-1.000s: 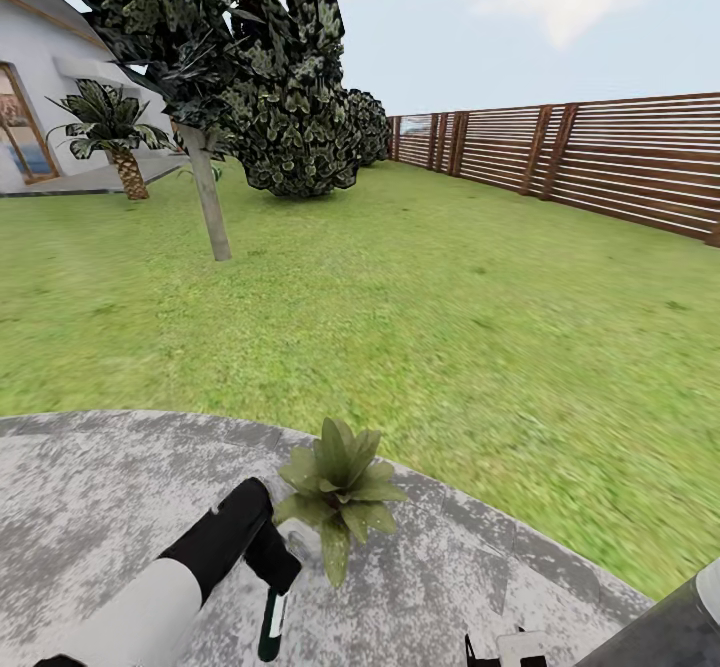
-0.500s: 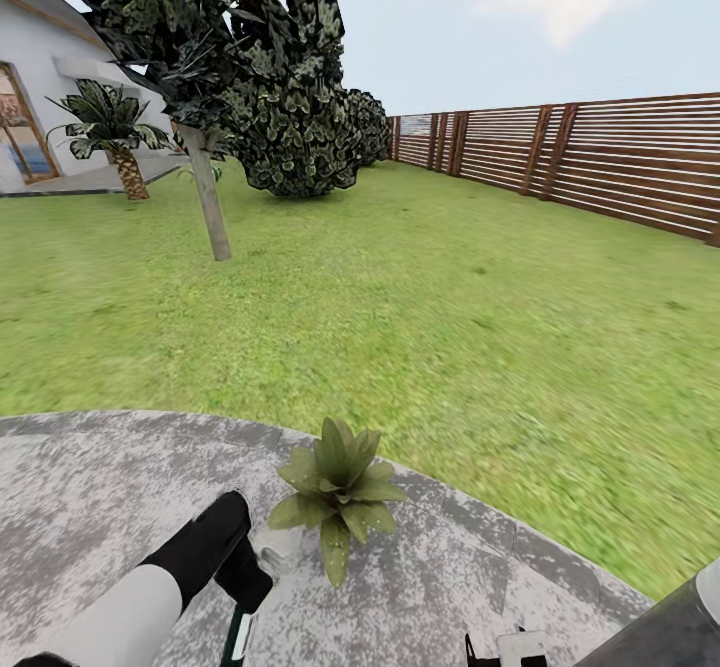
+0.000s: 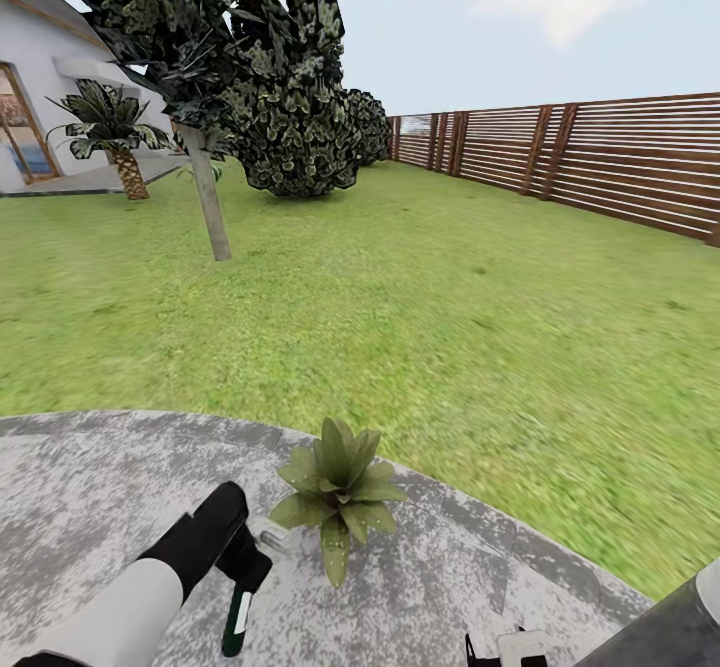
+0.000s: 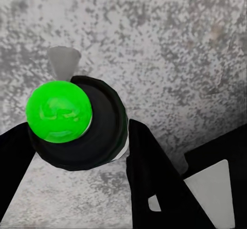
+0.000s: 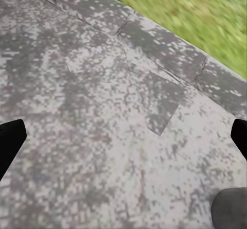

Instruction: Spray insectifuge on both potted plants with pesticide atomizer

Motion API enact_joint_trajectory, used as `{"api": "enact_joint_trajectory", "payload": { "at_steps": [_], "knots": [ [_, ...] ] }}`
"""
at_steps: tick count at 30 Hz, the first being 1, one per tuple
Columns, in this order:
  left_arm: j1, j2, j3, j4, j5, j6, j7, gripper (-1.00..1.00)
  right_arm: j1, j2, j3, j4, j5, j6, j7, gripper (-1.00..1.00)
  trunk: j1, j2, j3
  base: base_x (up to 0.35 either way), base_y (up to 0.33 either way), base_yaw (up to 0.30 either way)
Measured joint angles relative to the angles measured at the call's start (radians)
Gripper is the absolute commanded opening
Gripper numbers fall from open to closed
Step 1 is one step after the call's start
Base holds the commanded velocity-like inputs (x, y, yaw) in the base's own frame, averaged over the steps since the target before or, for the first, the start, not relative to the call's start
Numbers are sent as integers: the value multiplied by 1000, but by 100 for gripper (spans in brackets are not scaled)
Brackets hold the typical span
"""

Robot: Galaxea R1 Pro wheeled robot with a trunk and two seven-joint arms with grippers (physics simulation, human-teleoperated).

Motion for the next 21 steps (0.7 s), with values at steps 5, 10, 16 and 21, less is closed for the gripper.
{"api": "enact_joint_trajectory", "payload": {
  "at_steps": [5,10,16,21],
  "knots": [
    [-2,-4,0,-1,1,3,24,-100,0,0,0,0,-1,0,-1,100,15,-28,-15,0,0,0],
    [-10,-7,1,-2,3,3,65,-100,0,0,0,0,-1,0,-1,100,34,-63,-38,0,0,0],
    [-10,-1,0,-4,2,2,67,-100,0,-1,0,0,0,0,0,100,34,-63,-43,42,26,0],
    [-26,-8,-17,-12,-17,7,61,-100,1,8,3,-1,2,1,-2,100,35,-63,-43,0,0,0]
  ]
}}
